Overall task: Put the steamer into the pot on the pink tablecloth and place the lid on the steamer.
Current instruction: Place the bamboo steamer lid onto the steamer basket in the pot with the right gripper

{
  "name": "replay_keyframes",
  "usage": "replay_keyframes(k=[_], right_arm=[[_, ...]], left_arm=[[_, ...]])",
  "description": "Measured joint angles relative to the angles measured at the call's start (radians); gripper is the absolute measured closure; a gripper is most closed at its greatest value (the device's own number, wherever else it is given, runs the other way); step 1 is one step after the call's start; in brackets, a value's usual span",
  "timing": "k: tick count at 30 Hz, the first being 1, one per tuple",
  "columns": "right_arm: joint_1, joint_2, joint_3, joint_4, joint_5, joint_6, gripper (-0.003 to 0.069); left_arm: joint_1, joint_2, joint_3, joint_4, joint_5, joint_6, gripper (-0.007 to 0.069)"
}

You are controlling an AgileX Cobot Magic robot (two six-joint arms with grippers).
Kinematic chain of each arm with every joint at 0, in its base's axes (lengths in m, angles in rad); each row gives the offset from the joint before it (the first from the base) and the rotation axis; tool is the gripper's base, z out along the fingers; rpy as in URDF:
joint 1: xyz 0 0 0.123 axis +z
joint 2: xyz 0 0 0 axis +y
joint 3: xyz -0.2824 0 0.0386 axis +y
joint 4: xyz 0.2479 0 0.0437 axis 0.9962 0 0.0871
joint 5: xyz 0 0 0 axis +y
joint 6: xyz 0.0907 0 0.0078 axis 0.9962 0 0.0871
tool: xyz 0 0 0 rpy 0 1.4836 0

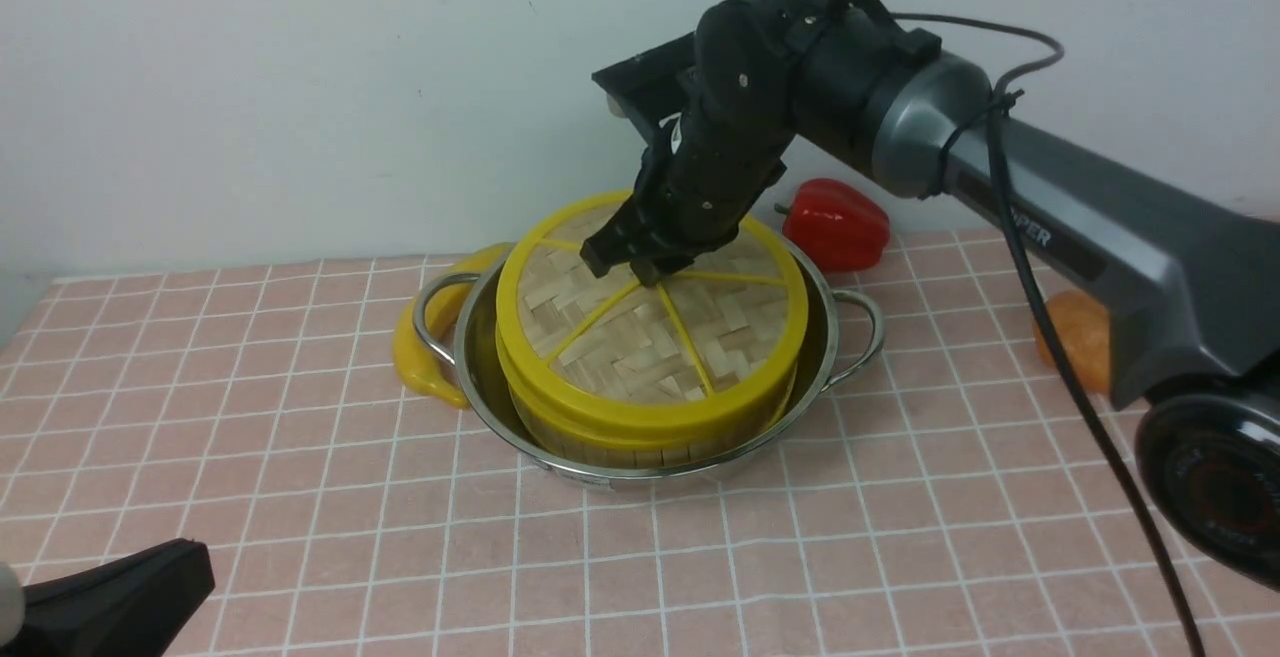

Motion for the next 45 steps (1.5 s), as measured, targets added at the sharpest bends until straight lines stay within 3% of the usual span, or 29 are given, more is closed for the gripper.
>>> replay_keyframes(k=[35, 38, 45], right_arm=[[0.0, 0.025, -0.001, 0.05, -0.044, -0.039, 0.0511], [0.0, 0.022, -0.001, 0.057, -0.041, -0.033, 0.0469], [0.0, -0.037, 0.0, 0.055, 0.052, -0.029, 0.0291]], left_arm=[[0.0, 0.0, 0.002, 0.0, 0.007, 0.0, 0.0615], [0.0, 0.0, 0.002, 0.0, 0.007, 0.0, 0.0613], [0.0, 0.0, 0.002, 0.0, 0.004, 0.0, 0.0604]])
